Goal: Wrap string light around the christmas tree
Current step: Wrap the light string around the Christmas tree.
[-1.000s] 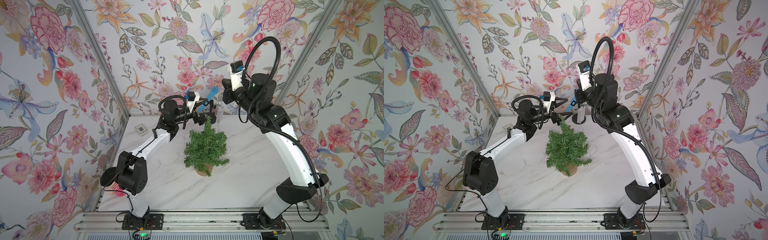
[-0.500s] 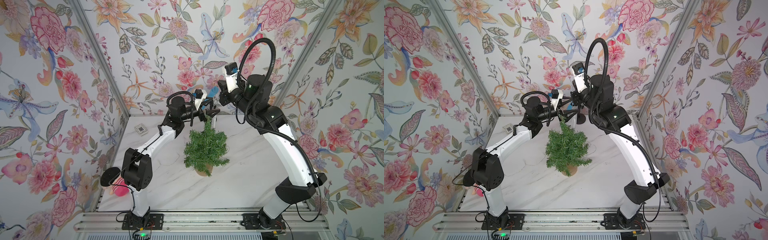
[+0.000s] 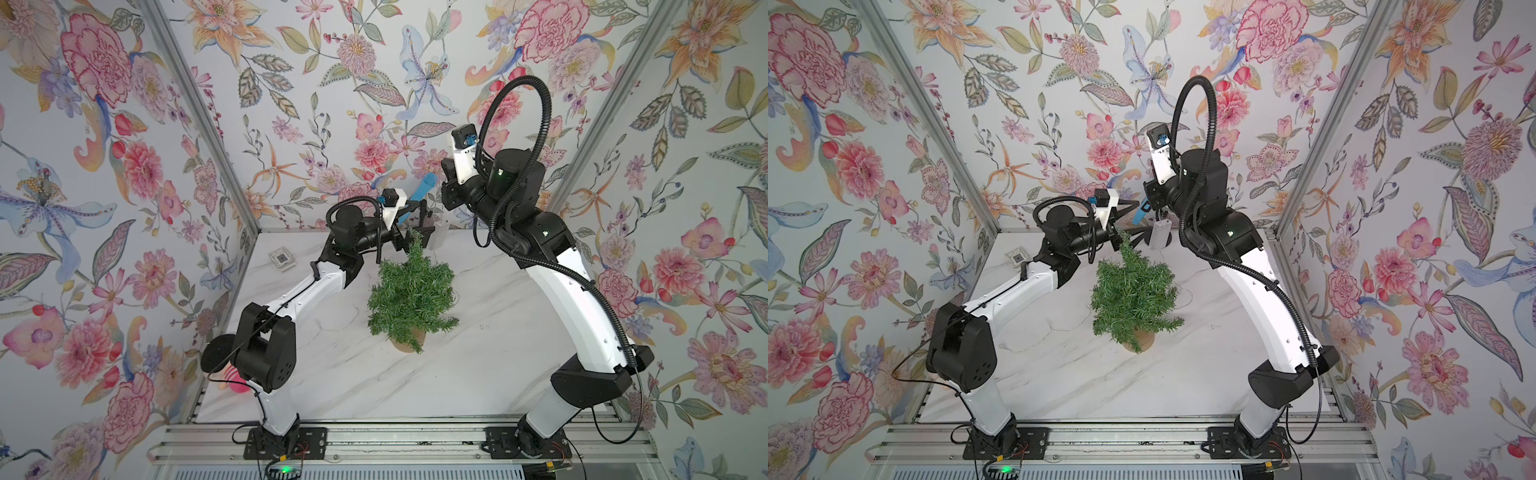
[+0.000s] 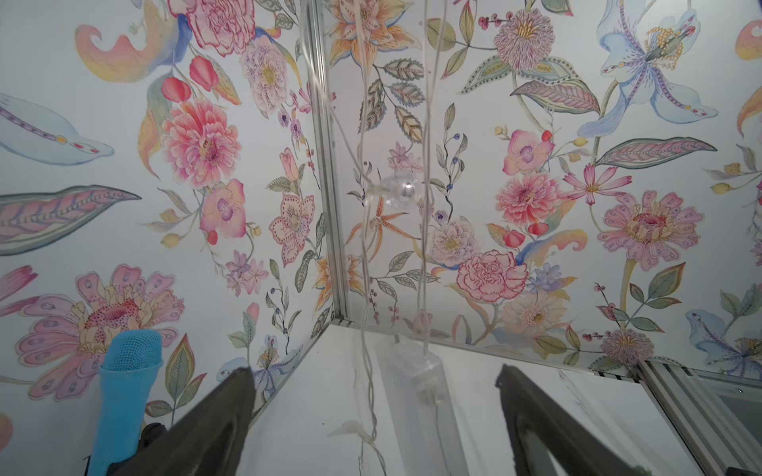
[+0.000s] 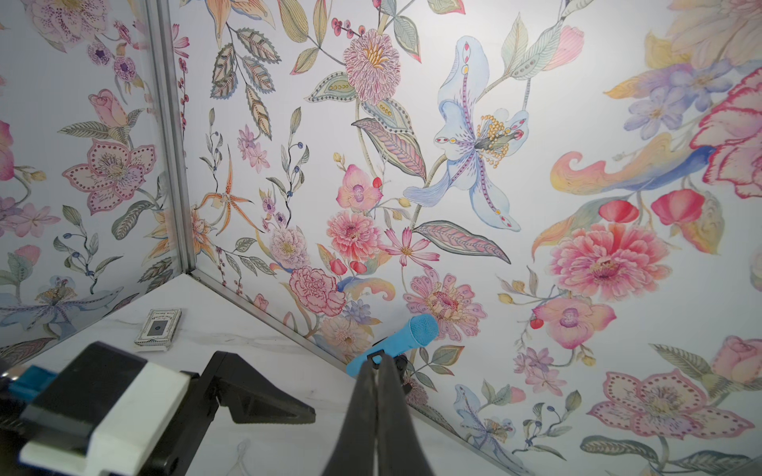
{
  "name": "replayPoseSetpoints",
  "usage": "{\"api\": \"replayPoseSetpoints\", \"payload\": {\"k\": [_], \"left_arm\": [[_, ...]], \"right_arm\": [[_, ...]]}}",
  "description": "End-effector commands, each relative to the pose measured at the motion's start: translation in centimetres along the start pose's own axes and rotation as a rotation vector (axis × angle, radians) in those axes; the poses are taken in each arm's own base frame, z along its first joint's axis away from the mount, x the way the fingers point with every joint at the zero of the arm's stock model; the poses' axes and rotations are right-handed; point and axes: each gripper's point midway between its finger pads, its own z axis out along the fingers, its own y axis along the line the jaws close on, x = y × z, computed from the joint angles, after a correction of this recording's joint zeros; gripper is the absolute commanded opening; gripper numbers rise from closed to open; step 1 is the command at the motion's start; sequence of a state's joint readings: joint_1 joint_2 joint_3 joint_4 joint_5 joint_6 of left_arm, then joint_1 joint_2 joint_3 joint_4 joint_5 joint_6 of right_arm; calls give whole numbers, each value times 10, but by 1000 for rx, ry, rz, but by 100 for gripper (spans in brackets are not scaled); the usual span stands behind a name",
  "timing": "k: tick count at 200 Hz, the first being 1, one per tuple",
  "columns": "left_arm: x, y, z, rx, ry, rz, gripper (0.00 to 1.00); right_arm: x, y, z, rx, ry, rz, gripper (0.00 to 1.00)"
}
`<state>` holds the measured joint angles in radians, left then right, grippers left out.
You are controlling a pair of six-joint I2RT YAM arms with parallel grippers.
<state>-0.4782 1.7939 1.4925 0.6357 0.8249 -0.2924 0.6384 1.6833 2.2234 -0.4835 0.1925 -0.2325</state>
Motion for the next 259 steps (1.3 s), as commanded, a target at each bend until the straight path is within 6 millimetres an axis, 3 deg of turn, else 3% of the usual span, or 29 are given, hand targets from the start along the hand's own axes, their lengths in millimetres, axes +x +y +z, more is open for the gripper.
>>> {"api": "replayPoseSetpoints", "payload": {"k": [1,77,81,89,157,183,220,259], "left_arm": [[-37,5,-5,-42,-102,34,92],[-21,10,22,-45,-40,7,87],[-20,11,23,-47,-35,7,86],[-20,13,24,-58,-32,10,86],[-22,11,16,-80,-60,21,76],[-26,1,9,-64,-87,26,81],[-28,-1,-4,-87,-112,41,79],[-33,-4,-11,-77,-162,24,69]], "right_arm": [[-5,-2,-5,10,-15,-17,0],[-7,2,-9,-16,-24,-19,0],[-10,13,-11,-41,-31,-19,0],[-9,14,-11,-43,-30,-20,0],[-7,10,-14,-21,-22,-29,0],[-4,4,-12,14,-9,-27,0],[-2,4,-12,14,-5,-29,0],[0,2,-11,19,2,-28,0]]}}
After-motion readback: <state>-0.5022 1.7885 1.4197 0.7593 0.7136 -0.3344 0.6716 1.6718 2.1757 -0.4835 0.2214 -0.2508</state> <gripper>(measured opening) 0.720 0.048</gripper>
